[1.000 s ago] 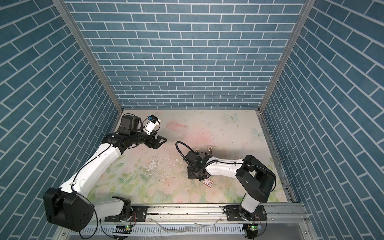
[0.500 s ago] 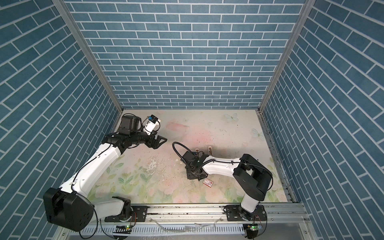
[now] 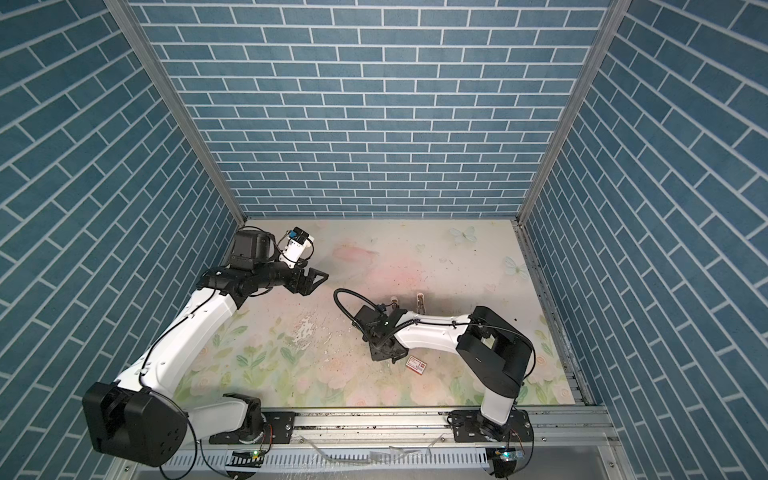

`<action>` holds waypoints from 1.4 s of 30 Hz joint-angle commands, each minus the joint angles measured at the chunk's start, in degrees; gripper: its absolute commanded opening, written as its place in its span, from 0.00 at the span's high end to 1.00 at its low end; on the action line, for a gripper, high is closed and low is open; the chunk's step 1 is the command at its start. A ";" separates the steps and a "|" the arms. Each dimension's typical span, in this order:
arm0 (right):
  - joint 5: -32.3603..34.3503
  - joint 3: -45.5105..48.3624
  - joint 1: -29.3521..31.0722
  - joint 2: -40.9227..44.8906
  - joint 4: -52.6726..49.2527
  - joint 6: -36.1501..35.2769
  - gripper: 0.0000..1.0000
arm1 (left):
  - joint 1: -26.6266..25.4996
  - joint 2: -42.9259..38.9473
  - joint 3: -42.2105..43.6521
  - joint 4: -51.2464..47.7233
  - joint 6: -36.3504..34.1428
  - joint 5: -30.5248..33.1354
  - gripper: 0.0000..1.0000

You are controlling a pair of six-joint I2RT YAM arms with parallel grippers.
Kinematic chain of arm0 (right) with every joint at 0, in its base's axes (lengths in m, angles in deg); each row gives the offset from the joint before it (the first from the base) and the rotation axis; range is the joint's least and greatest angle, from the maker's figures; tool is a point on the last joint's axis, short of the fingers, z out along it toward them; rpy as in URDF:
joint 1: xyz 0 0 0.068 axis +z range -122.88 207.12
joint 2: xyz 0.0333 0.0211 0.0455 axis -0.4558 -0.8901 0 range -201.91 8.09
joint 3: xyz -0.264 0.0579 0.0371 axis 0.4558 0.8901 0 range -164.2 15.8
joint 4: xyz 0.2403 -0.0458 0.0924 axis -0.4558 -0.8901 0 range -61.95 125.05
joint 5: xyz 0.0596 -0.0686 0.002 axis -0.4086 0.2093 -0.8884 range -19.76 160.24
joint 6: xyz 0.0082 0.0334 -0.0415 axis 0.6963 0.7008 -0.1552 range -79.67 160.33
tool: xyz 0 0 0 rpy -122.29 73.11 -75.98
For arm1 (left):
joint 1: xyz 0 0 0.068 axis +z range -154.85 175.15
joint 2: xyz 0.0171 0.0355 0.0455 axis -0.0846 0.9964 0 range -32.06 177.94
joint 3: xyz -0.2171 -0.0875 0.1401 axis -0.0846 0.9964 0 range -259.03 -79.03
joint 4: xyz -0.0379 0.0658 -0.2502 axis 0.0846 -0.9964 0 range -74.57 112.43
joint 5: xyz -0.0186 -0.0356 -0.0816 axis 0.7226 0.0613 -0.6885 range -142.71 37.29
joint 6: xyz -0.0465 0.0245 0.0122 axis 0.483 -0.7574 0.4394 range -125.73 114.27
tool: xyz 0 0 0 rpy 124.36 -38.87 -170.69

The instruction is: Load the staples into the stapler

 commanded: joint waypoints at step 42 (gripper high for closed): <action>9.54 1.92 0.07 7.84 -3.57 1.79 0.92 | 1.33 -0.92 -0.42 0.16 -0.07 -0.46 0.10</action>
